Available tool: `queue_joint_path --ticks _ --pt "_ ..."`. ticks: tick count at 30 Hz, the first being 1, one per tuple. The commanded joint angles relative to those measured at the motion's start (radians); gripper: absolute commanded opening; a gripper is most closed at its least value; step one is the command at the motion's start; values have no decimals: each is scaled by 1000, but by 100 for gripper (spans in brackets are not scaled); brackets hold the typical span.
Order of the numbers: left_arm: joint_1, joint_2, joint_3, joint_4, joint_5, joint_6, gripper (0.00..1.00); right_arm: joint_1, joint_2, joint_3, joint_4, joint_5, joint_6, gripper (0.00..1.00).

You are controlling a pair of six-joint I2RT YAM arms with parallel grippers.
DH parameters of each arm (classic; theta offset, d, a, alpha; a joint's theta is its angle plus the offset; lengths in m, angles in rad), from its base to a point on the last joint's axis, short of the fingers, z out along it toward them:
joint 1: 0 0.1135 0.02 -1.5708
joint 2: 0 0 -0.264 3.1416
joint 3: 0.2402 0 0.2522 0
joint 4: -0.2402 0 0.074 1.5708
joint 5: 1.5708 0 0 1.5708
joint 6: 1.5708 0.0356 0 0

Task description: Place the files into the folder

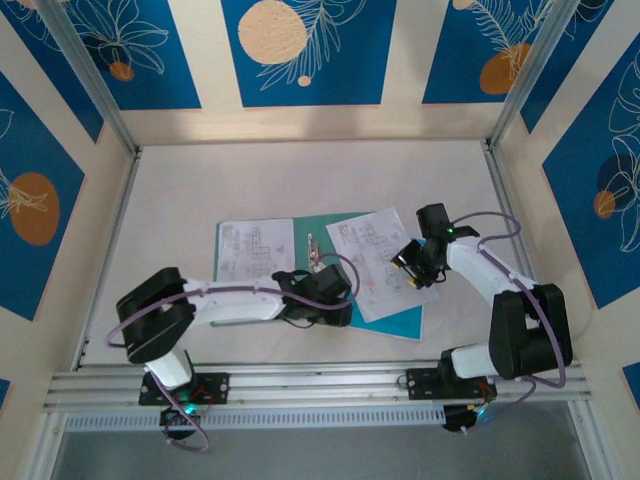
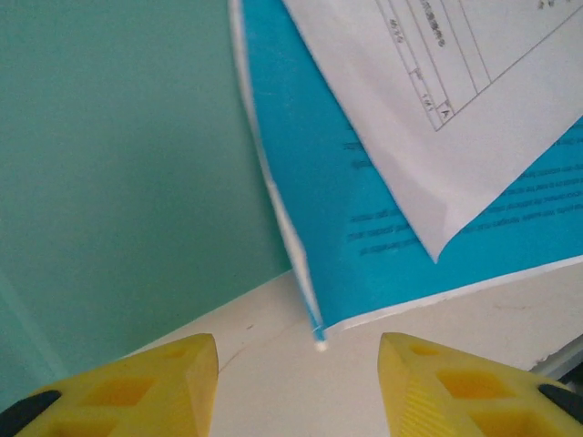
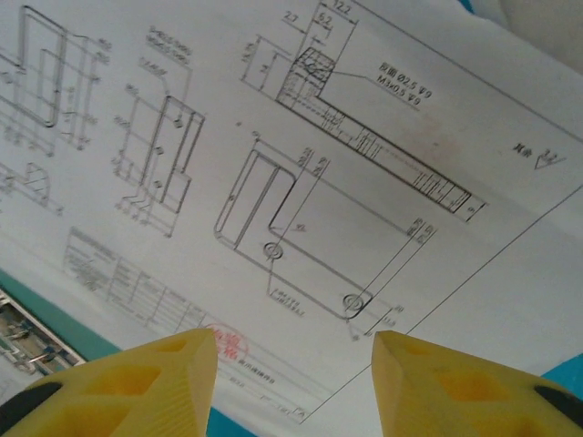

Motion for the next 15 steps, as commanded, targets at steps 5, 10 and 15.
queue_joint_path --ticks 5,10,15 --pt "-21 103 96 -75 -15 -31 49 -28 38 -12 -8 -36 -48 48" --pt "-32 135 125 -103 -44 -31 42 -26 32 -13 -3 -44 -41 47" --pt "-41 171 143 -81 -34 -30 27 -26 22 -21 2 -46 -37 47"
